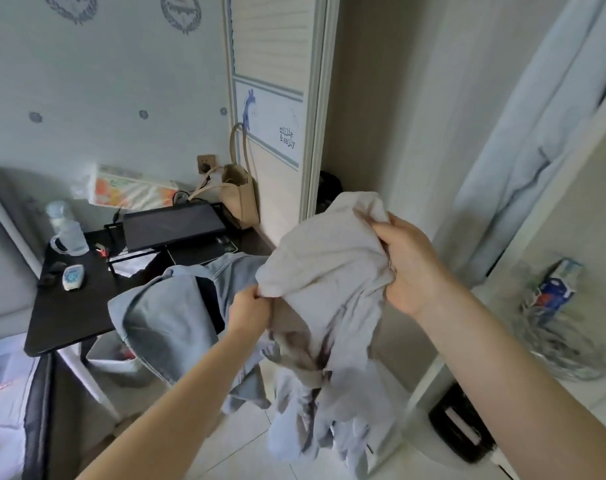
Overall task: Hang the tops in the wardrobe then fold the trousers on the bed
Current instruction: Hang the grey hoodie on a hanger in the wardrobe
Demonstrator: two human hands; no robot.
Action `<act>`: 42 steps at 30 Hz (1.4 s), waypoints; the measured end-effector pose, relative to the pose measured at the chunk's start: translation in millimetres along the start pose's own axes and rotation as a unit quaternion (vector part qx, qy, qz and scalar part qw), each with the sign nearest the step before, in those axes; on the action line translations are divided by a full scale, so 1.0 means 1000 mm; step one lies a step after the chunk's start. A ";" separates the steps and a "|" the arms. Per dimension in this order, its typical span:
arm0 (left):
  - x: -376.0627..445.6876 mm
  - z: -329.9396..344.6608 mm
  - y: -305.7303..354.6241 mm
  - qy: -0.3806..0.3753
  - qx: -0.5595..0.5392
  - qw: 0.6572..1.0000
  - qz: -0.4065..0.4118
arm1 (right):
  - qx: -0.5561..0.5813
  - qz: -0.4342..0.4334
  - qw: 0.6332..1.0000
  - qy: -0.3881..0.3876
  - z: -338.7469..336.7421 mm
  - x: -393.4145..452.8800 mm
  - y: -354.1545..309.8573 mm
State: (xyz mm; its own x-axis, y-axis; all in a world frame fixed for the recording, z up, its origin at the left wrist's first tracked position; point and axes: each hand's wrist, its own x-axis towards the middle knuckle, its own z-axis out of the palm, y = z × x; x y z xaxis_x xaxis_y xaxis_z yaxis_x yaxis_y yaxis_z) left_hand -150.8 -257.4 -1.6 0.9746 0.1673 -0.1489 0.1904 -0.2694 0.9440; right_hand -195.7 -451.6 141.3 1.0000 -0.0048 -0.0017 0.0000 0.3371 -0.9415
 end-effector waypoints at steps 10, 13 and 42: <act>0.061 0.004 0.084 -0.127 -0.180 0.975 -0.003 | -0.677 -0.020 0.734 -0.058 -0.064 0.033 0.020; 0.076 0.008 0.107 -0.202 -0.180 0.962 -0.019 | -0.772 -0.030 0.635 -0.006 -0.069 0.057 0.026; 0.223 0.006 0.233 -0.494 -0.265 0.819 -0.124 | -0.543 0.107 0.770 0.318 -0.064 0.132 -0.075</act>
State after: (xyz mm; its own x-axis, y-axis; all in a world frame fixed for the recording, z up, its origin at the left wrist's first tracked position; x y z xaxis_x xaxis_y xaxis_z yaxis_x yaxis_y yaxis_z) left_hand 111.4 -288.8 183.1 0.5824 -0.7654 -0.2739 0.5745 0.1491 0.8048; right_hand -63.9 -537.5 189.9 0.7718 -0.6349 -0.0362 -0.5145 -0.5899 -0.6223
